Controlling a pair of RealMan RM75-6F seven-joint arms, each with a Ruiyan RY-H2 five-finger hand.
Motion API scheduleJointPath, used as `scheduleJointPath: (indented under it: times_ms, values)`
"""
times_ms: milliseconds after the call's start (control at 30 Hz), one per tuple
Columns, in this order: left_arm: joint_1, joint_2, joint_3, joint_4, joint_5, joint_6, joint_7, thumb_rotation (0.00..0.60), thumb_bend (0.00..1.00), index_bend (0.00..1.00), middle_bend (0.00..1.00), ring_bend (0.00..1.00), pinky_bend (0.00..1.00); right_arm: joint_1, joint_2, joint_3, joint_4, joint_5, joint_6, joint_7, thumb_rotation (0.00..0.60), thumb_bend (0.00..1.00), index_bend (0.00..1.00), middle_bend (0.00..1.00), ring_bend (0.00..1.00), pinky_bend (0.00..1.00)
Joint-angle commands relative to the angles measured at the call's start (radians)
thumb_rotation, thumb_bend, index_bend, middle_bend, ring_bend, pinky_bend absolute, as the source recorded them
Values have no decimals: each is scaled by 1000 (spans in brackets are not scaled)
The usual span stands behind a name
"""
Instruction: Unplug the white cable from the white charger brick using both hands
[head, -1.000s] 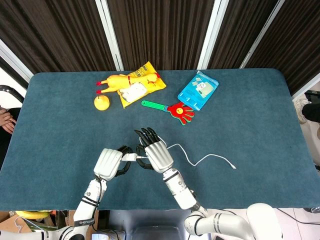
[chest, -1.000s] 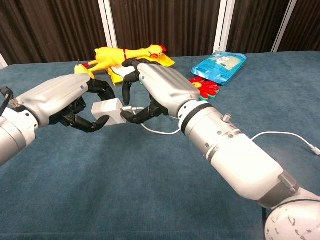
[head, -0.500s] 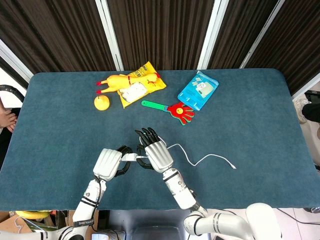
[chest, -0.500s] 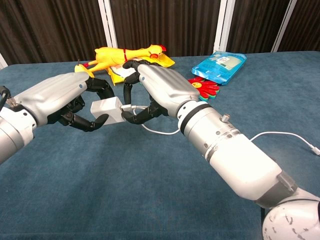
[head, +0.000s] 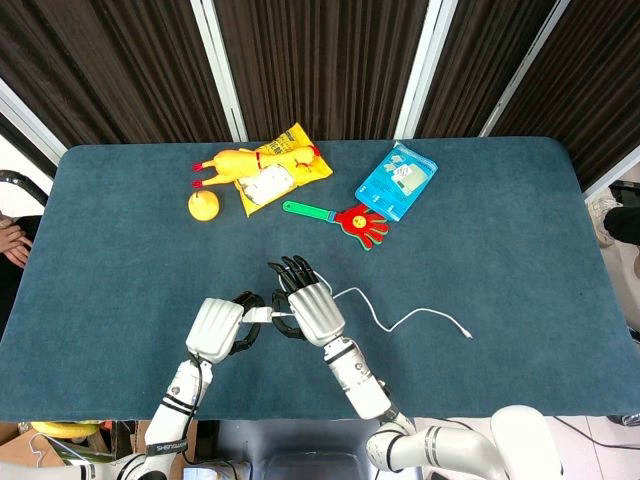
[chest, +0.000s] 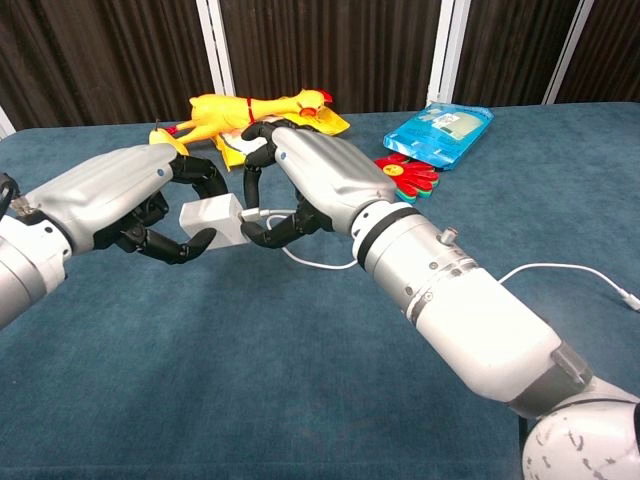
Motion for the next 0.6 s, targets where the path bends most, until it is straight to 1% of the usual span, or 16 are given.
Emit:
scheduleJointPath:
  times_ms: [33, 133, 267, 433, 600]
  values:
    - [0, 1, 2, -2, 3, 1, 0, 600, 608, 778, 854, 1000, 1000, 1, -1, 2, -1, 3, -1, -1, 600, 511, 738, 218, 5, 0]
    - [1, 2, 4, -7, 8, 4, -1, 600, 608, 778, 854, 1000, 1000, 1, -2, 3, -2, 7, -1, -1, 600, 542, 752, 228, 12, 0]
    - [4, 6, 10, -13, 17, 7, -2, 600, 608, 778, 855, 1000, 1000, 3, -6, 9, -5, 14, 0, 1, 600, 607, 791, 256, 30, 0]
    - [6, 8, 12, -16, 25, 10, -6, 600, 609, 778, 855, 1000, 1000, 4, -8, 14, -8, 18, 4, 4, 600, 645, 847, 287, 51, 0]
    - [8, 11, 12, -14, 31, 13, -10, 600, 610, 778, 856, 1000, 1000, 5, -2, 12, -16, 24, -1, -12, 600, 676, 850, 290, 51, 0]
